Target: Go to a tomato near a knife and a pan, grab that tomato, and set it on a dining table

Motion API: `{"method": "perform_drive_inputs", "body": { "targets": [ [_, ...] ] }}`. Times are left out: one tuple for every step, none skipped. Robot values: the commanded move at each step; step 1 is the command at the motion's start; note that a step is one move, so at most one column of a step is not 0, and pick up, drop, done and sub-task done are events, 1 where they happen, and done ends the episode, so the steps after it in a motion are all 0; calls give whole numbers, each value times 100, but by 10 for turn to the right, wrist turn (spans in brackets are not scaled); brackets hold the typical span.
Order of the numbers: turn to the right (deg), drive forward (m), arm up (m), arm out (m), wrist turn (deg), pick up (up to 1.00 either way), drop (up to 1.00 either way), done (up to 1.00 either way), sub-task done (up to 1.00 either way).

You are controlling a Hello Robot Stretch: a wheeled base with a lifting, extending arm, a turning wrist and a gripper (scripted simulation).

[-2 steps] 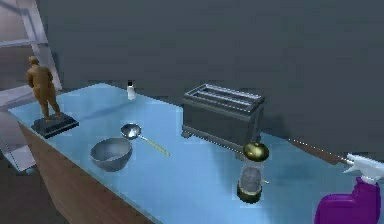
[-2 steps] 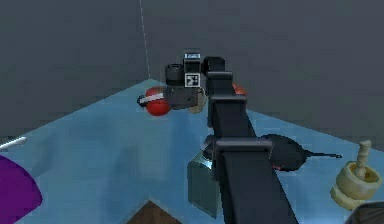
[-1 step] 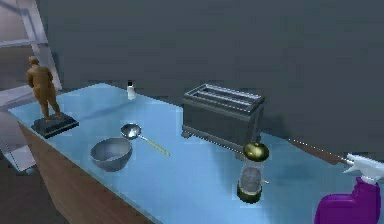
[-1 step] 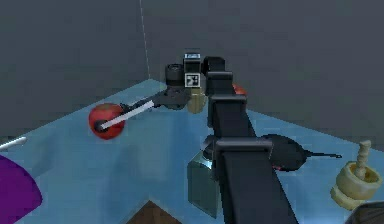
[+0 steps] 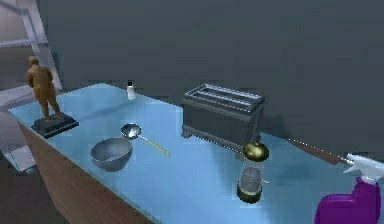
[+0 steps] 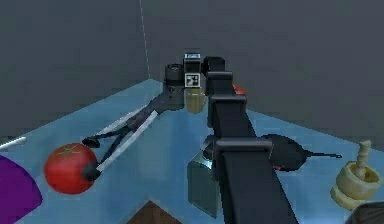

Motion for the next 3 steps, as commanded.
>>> {"method": "perform_drive_inputs", "body": {
  "targets": [
    [0, 0, 0, 0, -150, 0, 0, 0, 0],
    [0, 0, 0, -30, 0, 0, 0, 0, 0],
    [-450, 0, 0, 0, 0, 0, 0, 0, 0]
  ]
}}
